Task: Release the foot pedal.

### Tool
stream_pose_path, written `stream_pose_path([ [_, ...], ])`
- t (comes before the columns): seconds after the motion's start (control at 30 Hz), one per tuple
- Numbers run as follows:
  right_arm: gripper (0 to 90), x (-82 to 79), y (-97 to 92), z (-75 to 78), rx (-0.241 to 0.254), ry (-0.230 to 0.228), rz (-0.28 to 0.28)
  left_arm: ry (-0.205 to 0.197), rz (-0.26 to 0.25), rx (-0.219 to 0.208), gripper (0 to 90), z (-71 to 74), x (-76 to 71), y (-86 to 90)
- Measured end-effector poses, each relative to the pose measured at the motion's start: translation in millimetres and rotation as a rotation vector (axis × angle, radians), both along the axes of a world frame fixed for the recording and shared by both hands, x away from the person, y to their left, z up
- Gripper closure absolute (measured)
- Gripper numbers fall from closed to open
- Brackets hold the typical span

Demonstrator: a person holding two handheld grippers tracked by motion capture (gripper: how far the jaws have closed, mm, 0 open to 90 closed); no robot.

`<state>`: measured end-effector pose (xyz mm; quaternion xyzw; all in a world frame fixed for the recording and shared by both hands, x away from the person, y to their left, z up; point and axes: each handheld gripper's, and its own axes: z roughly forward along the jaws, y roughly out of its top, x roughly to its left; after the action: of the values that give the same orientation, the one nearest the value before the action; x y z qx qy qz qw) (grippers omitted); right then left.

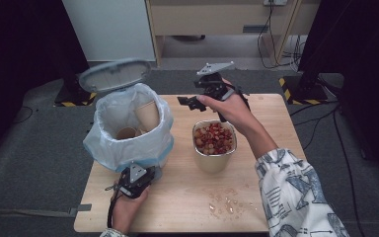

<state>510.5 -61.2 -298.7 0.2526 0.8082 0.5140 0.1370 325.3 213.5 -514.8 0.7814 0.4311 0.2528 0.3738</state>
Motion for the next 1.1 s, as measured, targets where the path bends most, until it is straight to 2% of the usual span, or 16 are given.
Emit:
stream_pose_path([
  [0.03,10.6,0.0,0.0,0.0,0.0,0.0,0.0,0.0,0.0,0.0,68.5,0.0,0.0,0.0],
  [0.1,10.2,2.5,-15.5,-3.1,0.0,0.003,-0.028,-0.01,-0.017,-0.004,65.2,4.3,-7.0,-3.3],
  [0.27,9.7,4.5,-34.6,-6.7,0.001,0.01,-0.069,-0.01,-0.015,-0.015,58.0,5.9,-9.5,-4.2],
  [0.53,8.8,4.6,-50.9,-10.5,-0.002,0.011,-0.104,0.004,-0.01,-0.025,49.2,6.9,-11.2,-2.7],
  [0.63,8.5,3.7,-58.6,-13.9,-0.008,0.008,-0.128,0.012,-0.017,-0.02,45.9,7.0,-12.2,-3.2],
  [0.8,7.8,0.9,-73.2,-19.6,-0.01,0.005,-0.177,0.022,-0.02,-0.041,40.0,7.4,-13.5,-3.3],
  [0.97,7.0,-3.5,-90.6,-27.7,-0.008,0.012,-0.234,0.032,-0.026,-0.027,34.4,6.5,-13.0,-2.9],
  [1.1,6.9,-9.0,-106.8,-35.6,-0.001,0.01,-0.277,0.022,-0.033,-0.016,32.4,6.1,-13.1,-4.3],
])
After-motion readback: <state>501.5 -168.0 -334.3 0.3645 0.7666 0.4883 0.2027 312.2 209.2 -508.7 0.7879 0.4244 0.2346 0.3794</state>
